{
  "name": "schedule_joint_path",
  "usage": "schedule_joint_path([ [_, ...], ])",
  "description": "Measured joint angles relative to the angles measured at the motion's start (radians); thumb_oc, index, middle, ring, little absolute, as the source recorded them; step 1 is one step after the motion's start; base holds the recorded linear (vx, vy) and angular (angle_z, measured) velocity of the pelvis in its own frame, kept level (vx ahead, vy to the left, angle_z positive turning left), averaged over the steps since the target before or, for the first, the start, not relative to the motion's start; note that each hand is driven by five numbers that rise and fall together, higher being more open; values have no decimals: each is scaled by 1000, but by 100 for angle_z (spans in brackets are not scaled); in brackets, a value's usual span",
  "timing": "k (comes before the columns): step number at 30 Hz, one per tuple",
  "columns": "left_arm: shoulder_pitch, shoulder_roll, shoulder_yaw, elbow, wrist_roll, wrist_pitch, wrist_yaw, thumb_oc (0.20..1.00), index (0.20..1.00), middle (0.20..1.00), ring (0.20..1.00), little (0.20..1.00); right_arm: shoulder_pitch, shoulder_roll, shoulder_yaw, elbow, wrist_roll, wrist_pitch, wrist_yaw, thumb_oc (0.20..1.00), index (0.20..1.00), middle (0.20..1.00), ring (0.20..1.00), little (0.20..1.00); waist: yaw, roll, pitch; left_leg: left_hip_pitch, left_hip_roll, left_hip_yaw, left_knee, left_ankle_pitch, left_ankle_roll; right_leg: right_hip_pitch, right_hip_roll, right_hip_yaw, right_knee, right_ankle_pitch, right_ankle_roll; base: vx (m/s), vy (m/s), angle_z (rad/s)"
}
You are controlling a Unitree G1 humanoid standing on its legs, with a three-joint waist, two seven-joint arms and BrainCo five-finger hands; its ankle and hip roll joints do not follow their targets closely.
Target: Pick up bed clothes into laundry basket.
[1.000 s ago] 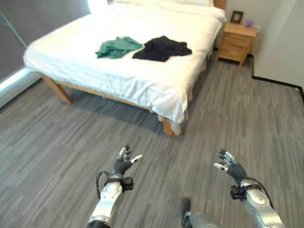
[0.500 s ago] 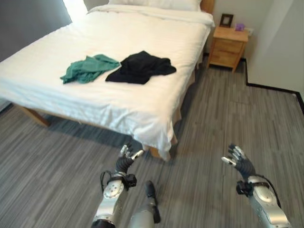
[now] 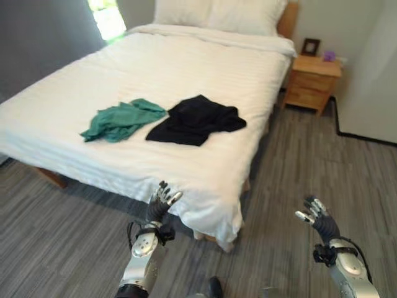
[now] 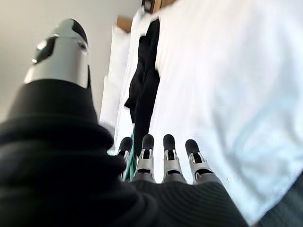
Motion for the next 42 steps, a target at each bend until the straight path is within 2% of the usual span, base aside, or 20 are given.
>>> schedule_joint_path([
  [2, 0, -3, -1, 10, 0, 1, -1, 1000, 1000, 1000, 1000, 1000, 7, -6, -43, 3, -18, 1, -1, 1000, 1000, 1000, 1000, 1000, -28, 1, 9, 20, 3, -66, -3, -6, -6, -30, 3, 14, -232, 21, 16, 241, 16, 84],
  [4, -7, 0, -5, 58, 20, 1, -11, 1000, 1000, 1000, 1000, 1000, 9, -11, -105, 15, -35, 1, -7, 1000, 1000, 1000, 1000, 1000, -62, -13, 17, 51, 22, -121, -3, -7, -29, 4, 50, 108, -473, 111, 32, 202, -39, 92],
  [6, 9, 12, -4, 67, 33, 6, -22, 1000, 1000, 1000, 1000, 1000, 9, -35, -133, 17, -59, 0, -17, 1000, 1000, 1000, 1000, 1000, -63, -52, 18, 82, 22, -145, -3, -22, -48, 7, 60, 124, -570, 196, 41, 147, -55, 49],
  [7, 28, 22, -8, 65, 37, 6, -35, 1000, 1000, 1000, 1000, 1000, 10, -70, -156, 21, -91, 0, -22, 1000, 1000, 1000, 1000, 1000, -67, -90, 8, 92, 15, -168, -3, -46, -66, 21, 51, 124, -626, 254, 47, 149, -65, 45],
  [10, 68, 61, -32, 71, 39, 8, -47, 1000, 1000, 1000, 1000, 1000, 1, -132, -199, 67, -124, -9, -32, 1000, 1000, 1000, 1000, 1000, -68, -183, -26, 110, -9, -196, 6, -86, -124, 87, 34, 162, -703, 332, 50, 100, -61, 35],
  [11, 74, 59, -49, 73, 39, 10, -54, 1000, 1000, 1000, 1000, 1000, -38, -185, -204, 119, -145, -4, -55, 1000, 1000, 1000, 1000, 1000, -58, -174, -24, 107, 26, -193, 33, -107, -162, 101, 65, 139, -708, 317, 53, 47, -68, 14],
  [14, 72, 52, -70, 59, 40, 13, -67, 1000, 1000, 1000, 1000, 1000, -111, -240, -201, 124, -151, -8, -80, 1000, 1000, 1000, 1000, 1000, -48, -146, -5, 114, 71, -189, 48, -123, -188, 112, 106, 112, -710, 328, 31, 34, -70, -1],
  [20, 74, -4, -22, 34, 36, 15, -55, 1000, 1000, 1000, 1000, 1000, -154, -77, -94, 79, -93, -18, -52, 1000, 1000, 1000, 1000, 1000, -12, -118, 6, 162, 115, -183, 17, -126, -220, 174, 154, 104, -774, 333, -5, 56, -87, -2],
  [25, 74, 2, 8, 15, 38, 17, -41, 1000, 1000, 1000, 1000, 1000, -109, -70, -79, 69, -77, -17, -20, 1000, 1000, 1000, 1000, 1000, -22, -92, 4, 172, 123, -179, -2, -123, -225, 174, 155, 104, -768, 326, -11, 86, -120, 0],
  [29, 28, 9, 17, -9, 37, 15, -23, 1000, 1000, 1000, 1000, 1000, -91, -70, -79, 16, -48, -18, -20, 1000, 1000, 1000, 1000, 1000, -44, -80, 6, 162, 153, -175, 18, -130, -241, 139, 185, 90, -691, 278, -29, 48, -260, 0],
  [31, -15, 20, 27, 0, 28, 10, -15, 1000, 1000, 1000, 1000, 1000, -86, -68, -80, -27, -32, -27, -20, 1000, 1000, 1000, 1000, 1000, -44, -98, 10, 97, 161, -177, 163, -175, -276, 116, 196, 79, -645, 246, -69, -10, -225, 17],
  [32, -75, 29, 17, 18, 19, 8, -9, 1000, 1000, 1000, 1000, 1000, -79, -67, -97, -29, -30, -42, -22, 1000, 1000, 1000, 1000, 1000, -43, -132, 32, -77, 150, -162, 484, -181, -300, 113, 183, 53, -635, 234, -89, 101, -82, 44],
  [33, -94, 26, 5, 19, 18, 5, 1, 1000, 1000, 1000, 1000, 1000, -79, -67, -120, -34, -22, -43, -24, 1000, 1000, 1000, 1000, 1000, -37, -145, 42, -167, 158, -168, 638, -178, -294, 117, 176, 54, -630, 231, -117, 111, 1, 38],
  [34, -93, 23, -4, 19, 18, 4, 6, 1000, 1000, 1000, 1000, 1000, -96, -65, -127, -35, -11, -46, -33, 1000, 1000, 1000, 1000, 1000, -31, -129, 56, -204, 173, -191, 694, -181, -291, 126, 189, 59, -618, 219, -128, 178, 70, 15],
  [35, -96, 22, -16, 20, 18, 5, 12, 1000, 1000, 1000, 1000, 1000, -103, -55, -140, -39, 11, -56, -44, 1000, 1000, 1000, 1000, 1000, -41, -121, 62, -241, 181, -187, 686, -182, -291, 124, 198, 58, -620, 214, -121, 268, 193, 3],
  [36, -101, 19, -23, 20, 18, 2, 17, 1000, 1000, 1000, 1000, 1000, -110, -38, -148, -58, 32, -57, -51, 1000, 1000, 1000, 1000, 1000, -41, -108, 80, -251, 205, -138, 506, -161, -279, 122, 195, 63, -629, 213, -120, 268, 186, -4],
  [39, -93, 14, -22, 27, 17, -3, 30, 1000, 1000, 1000, 1000, 1000, -116, -22, -146, -63, 53, -58, -48, 1000, 1000, 1000, 1000, 1000, -21, -72, 88, -205, 275, -144, 210, -87, -284, 131, 220, 71, -658, 192, -109, 288, 259, -53],
  [40, -94, 13, -23, 38, 17, -6, 35, 1000, 1000, 1000, 1000, 1000, -111, -23, -146, -63, 53, -59, -50, 1000, 1000, 1000, 1000, 1000, -22, -66, 93, -201, 304, -170, 162, -53, -304, 129, 231, 86, -655, 209, -84, 471, 475, -86],
  [41, -95, 11, -24, 59, 17, -8, 43, 1000, 1000, 1000, 1000, 1000, -104, -9, -149, -58, 54, -67, -53, 1000, 1000, 1000, 1000, 1000, -18, -43, 87, -169, 335, -219, 38, -20, -306, 127, 242, 110, -687, 169, -6, 506, 530, -99],
  [42, -97, -13, -15, 65, 17, -9, 47, 1000, 1000, 1000, 1000, 1000, -119, -19, -155, -50, 54, -70, -53, 1000, 1000, 1000, 1000, 1000, 0, 19, 91, -163, 394, -295, -11, -18, -306, 82, 264, 94, -585, 123, -23, 394, 415, -135],
])
